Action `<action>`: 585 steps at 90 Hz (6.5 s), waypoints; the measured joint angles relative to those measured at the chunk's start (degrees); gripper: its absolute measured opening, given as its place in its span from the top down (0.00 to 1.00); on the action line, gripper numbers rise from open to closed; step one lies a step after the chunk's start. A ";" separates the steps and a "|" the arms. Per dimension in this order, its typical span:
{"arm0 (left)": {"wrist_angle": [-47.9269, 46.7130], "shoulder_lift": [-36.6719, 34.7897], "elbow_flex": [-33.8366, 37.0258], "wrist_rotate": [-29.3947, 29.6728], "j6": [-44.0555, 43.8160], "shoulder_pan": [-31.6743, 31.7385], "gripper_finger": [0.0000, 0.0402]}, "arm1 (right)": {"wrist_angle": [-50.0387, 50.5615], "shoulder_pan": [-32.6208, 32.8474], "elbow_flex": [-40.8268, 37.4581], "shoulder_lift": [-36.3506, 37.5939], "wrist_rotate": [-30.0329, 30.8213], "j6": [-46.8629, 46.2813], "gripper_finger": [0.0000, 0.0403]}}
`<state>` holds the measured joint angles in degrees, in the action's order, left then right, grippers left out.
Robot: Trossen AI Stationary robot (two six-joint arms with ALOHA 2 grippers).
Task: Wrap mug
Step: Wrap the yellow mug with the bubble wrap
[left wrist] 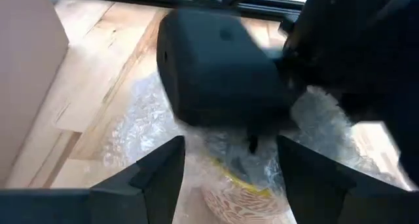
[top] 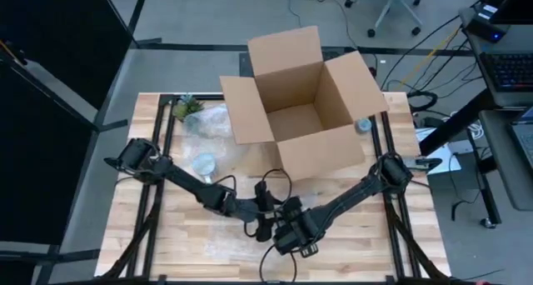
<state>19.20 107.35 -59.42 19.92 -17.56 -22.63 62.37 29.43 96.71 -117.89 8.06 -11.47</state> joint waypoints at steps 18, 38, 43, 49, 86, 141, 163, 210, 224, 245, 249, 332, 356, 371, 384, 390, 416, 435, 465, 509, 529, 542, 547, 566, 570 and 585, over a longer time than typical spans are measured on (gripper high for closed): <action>-0.15 0.00 0.00 -0.04 0.00 0.13 0.46 | 0.69 -0.08 0.09 6.21 0.25 -0.82 0.45; -0.20 0.00 0.00 -0.07 -0.02 0.13 0.46 | -1.21 0.74 0.14 4.86 2.08 -2.66 0.45; -0.20 0.00 0.00 -0.15 -0.02 0.13 0.46 | -2.32 0.84 0.13 3.17 2.52 -2.73 0.45; -0.20 0.00 0.00 -0.19 -0.02 0.13 0.46 | -2.89 0.85 0.15 0.82 2.41 -2.61 0.45; -1.36 -1.01 0.03 -0.80 0.30 0.13 0.46 | -2.89 0.64 0.33 -5.11 3.20 -1.47 0.50; -59.12 -21.57 0.08 -2.88 -46.02 -10.06 0.46 | -2.61 0.53 0.13 -5.30 1.97 -1.57 0.55; -68.62 -17.79 2.22 -5.62 -65.91 -14.50 0.46 | -2.69 0.07 0.13 -5.30 1.99 -1.55 0.55; -51.47 -11.23 10.05 -0.69 -70.09 -16.87 0.67 | -2.91 0.05 0.13 -5.28 2.27 -1.11 0.55; -46.73 -12.96 8.45 5.17 -64.48 -16.87 0.96 | -2.94 0.04 0.13 -5.28 2.26 -0.99 0.55; -46.12 -15.08 2.46 13.69 -55.71 -16.87 1.00 | -2.98 -0.01 0.13 -5.26 2.25 -0.91 0.55; -45.01 -15.10 1.56 15.54 -52.42 -16.87 1.00 | -2.98 -0.05 0.13 -5.26 2.22 -0.89 0.55; -1.20 -4.66 -0.44 1.29 -2.72 -1.05 1.00 | -3.40 0.97 0.02 -2.87 1.85 -1.24 0.40; -1.66 -4.35 -0.28 1.15 -2.91 -1.01 1.00 | 0.71 0.99 0.19 3.70 2.91 -4.36 0.38; 0.24 -4.35 -0.28 0.88 -2.96 -1.14 1.00 | 3.65 1.50 0.17 9.03 2.43 -6.75 0.38; 8.58 -4.37 -0.28 -1.82 -1.30 -1.33 1.00 | 6.35 3.75 0.17 14.74 4.90 -12.61 0.38; 10.97 -4.46 -0.30 -2.13 0.24 -1.06 1.00 | 5.53 5.30 0.20 16.48 9.07 -14.83 0.38; 13.56 -1.12 -0.39 -7.84 0.30 1.00 1.00 | 0.69 10.22 0.19 16.64 20.71 -15.34 0.38; 13.29 3.42 -3.33 -10.74 -1.53 1.31 1.00 | -2.87 10.45 0.17 15.31 21.94 -11.93 0.38; 10.75 4.66 -4.66 -11.19 -1.49 1.57 1.00 | -6.32 6.88 0.15 12.44 20.98 -2.45 0.38; 10.46 3.11 -4.66 -13.79 -1.60 1.51 1.00 | -10.23 5.29 -10.80 11.72 9.55 -9.38 0.38; 9.07 -0.81 -4.63 -13.81 -1.56 1.51 1.00 | -14.93 5.32 -13.64 11.75 9.53 -9.51 0.38; 0.50 -5.06 -4.74 -13.69 -2.78 1.14 1.00 | -19.02 4.40 -16.04 11.72 9.44 -8.74 0.38; -4.53 -6.46 -4.74 -13.59 -4.08 0.94 1.00 | -20.32 3.97 -17.19 11.72 9.34 -8.63 0.38; -21.80 -13.07 -4.66 -10.37 -11.22 -2.34 1.00 | -22.11 3.21 -20.44 11.75 8.23 -8.74 0.38; -25.04 -13.91 -4.66 -8.55 -12.76 -3.77 1.00 | -22.22 3.14 -20.44 11.75 8.12 -8.66 0.38; -34.56 -15.82 -4.38 0.85 -16.47 -8.80 1.00 | -23.97 2.73 -20.44 11.75 7.98 -7.20 0.38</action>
<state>-15.36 91.53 -63.80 20.77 -34.03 -31.43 38.40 32.16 76.27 -106.15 16.03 -18.67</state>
